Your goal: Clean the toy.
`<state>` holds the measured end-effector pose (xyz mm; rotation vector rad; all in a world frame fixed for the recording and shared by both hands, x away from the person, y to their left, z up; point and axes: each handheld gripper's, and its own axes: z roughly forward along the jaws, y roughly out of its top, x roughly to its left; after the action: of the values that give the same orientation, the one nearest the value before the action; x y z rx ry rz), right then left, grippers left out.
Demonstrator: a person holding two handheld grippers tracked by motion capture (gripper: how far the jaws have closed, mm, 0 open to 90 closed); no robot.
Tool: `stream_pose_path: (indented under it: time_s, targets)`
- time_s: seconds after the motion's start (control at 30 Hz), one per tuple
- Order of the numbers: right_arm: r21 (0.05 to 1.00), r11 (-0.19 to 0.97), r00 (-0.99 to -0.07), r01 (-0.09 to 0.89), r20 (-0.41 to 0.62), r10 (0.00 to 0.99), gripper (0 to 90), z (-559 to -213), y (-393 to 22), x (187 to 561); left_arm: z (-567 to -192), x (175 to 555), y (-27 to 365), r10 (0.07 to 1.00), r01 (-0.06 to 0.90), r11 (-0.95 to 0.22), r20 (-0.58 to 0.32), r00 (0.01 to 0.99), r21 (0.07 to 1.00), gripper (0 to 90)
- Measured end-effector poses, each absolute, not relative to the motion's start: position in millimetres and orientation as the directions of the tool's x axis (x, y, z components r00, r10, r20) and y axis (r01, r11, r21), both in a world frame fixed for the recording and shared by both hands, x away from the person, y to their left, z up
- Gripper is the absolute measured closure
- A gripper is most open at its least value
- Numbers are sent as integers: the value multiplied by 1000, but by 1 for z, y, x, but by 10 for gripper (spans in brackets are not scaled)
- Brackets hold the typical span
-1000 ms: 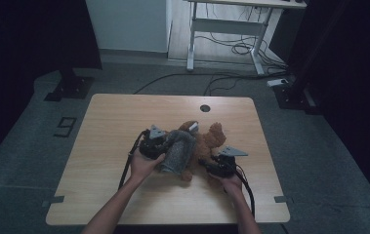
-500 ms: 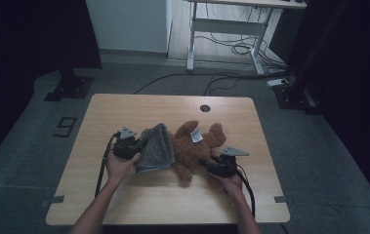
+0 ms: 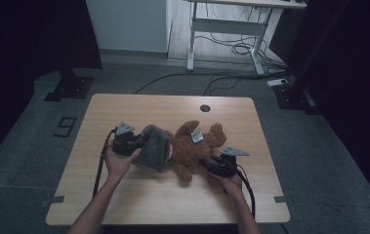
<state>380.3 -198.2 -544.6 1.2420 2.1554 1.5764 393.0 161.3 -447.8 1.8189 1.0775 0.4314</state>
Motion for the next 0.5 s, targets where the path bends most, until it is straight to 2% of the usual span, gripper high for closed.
stream_pose_path:
  time_s: [0.13,0.23,0.27,0.37,0.5]
  targets:
    - [859,79,-628,507,305,716,579,-545,-198,380,-435,390,136,785,454,-189,-143,603,871,820]
    - [859,79,-629,506,304,716,579,-545,-198,380,-427,388,93,731,420,-236,-125,671,876,820]
    - [859,79,-629,506,304,716,579,-545,-198,380,-427,388,93,731,420,-236,-125,671,876,820]
    - [857,78,-627,509,307,716,579,-545,-198,379,-426,388,50,683,401,-284,-109,722,871,820]
    - [858,81,-630,507,305,714,580,-545,-199,379,-427,384,18,657,371,-323,-76,750,871,819]
